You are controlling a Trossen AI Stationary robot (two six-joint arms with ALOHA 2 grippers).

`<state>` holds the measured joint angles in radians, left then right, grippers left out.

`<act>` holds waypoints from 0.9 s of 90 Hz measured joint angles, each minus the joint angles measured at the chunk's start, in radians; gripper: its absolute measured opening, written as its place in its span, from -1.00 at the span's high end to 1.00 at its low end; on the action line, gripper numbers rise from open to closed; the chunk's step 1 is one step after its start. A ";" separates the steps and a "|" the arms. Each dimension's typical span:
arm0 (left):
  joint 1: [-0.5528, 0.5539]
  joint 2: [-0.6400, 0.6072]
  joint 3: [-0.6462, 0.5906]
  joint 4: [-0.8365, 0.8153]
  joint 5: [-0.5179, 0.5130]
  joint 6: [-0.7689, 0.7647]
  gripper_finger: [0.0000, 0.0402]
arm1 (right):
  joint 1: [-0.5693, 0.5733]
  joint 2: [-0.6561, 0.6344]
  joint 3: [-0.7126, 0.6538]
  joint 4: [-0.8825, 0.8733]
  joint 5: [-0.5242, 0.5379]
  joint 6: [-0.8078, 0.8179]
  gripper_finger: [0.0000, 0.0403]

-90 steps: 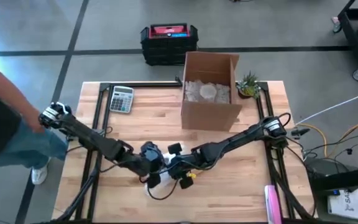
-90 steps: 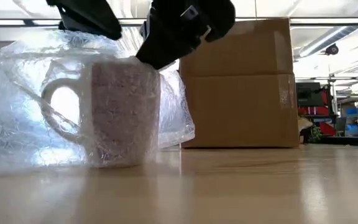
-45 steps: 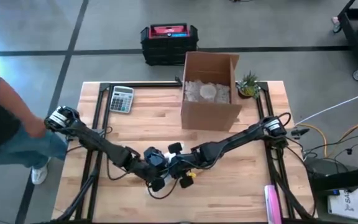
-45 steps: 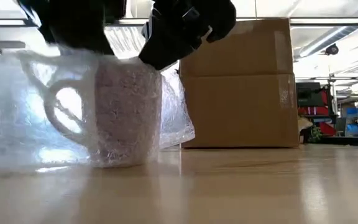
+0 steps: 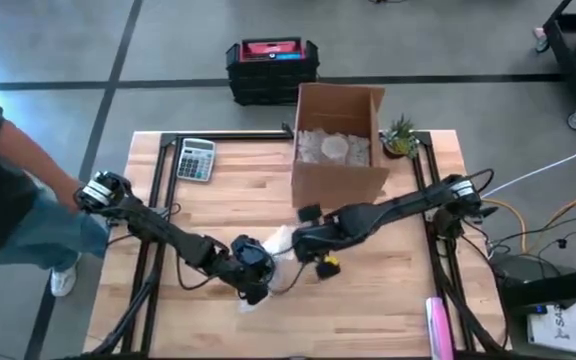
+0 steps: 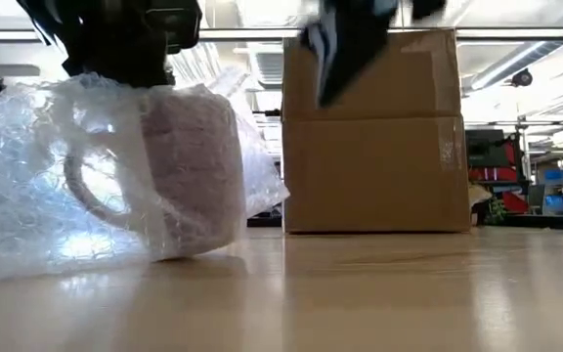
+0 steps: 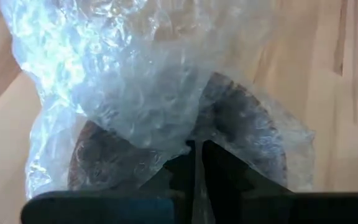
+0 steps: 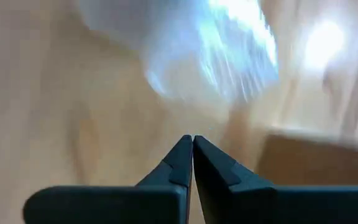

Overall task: Wrap mug
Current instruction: Wrap the purple mug with the transparent bubble wrap

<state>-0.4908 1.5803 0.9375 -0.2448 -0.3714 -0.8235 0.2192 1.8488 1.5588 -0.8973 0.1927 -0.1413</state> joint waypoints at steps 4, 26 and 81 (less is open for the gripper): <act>0.000 0.000 0.000 0.009 0.000 0.009 0.90 | -0.009 0.001 -0.054 0.065 -0.002 -0.001 1.00; 0.008 -0.001 -0.003 0.020 0.000 0.030 0.90 | -0.010 0.003 -0.160 0.556 -0.009 -0.035 1.00; 0.018 -0.002 -0.003 0.038 0.020 0.069 0.90 | 0.087 0.070 -0.157 0.786 -0.128 0.076 1.00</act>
<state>-0.4728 1.5784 0.9341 -0.2070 -0.3516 -0.7541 0.3064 1.9184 1.4021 -0.1117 0.0644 -0.0649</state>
